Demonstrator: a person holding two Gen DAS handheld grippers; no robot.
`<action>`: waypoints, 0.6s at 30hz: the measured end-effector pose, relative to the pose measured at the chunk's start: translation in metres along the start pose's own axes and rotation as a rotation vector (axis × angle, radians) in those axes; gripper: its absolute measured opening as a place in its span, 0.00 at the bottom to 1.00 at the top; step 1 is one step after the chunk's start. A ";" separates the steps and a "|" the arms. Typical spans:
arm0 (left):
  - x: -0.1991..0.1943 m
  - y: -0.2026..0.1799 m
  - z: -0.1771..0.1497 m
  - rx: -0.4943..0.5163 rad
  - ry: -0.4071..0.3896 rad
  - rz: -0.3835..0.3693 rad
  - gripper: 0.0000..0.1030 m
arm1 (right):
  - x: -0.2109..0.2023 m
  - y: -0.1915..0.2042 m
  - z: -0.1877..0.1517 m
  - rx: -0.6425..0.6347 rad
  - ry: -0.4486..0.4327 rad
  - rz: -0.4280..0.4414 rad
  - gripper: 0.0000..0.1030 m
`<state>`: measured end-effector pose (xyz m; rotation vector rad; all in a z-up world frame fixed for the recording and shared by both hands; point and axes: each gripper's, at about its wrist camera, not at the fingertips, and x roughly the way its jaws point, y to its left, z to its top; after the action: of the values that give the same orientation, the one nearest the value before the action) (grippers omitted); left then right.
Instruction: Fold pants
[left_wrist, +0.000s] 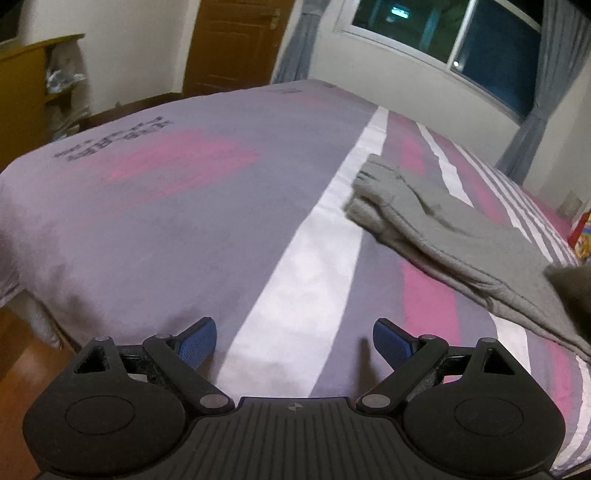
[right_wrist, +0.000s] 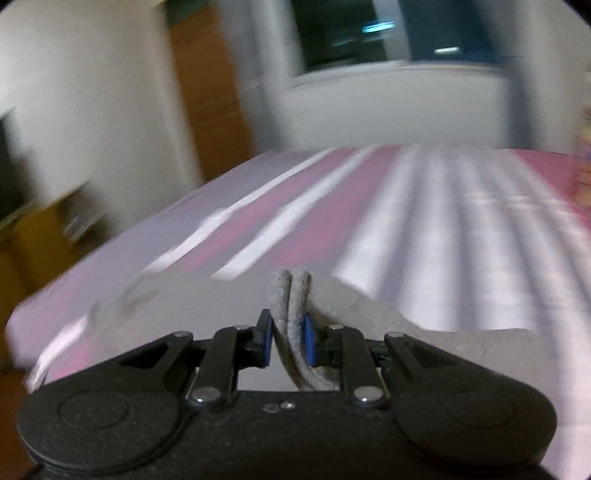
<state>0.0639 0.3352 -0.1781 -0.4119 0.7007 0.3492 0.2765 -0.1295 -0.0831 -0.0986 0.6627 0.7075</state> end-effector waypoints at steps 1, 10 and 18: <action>0.000 0.002 -0.001 -0.007 0.003 0.000 0.89 | 0.009 0.012 -0.007 -0.049 0.040 -0.007 0.16; 0.007 0.005 -0.012 -0.020 0.028 -0.005 0.89 | 0.017 0.041 -0.026 -0.189 0.087 -0.027 0.16; 0.004 -0.020 -0.011 0.009 0.019 -0.054 0.89 | 0.042 0.056 -0.037 -0.180 0.179 0.018 0.27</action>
<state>0.0696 0.3140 -0.1834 -0.4247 0.7079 0.2915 0.2450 -0.0739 -0.1298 -0.3255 0.7706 0.7806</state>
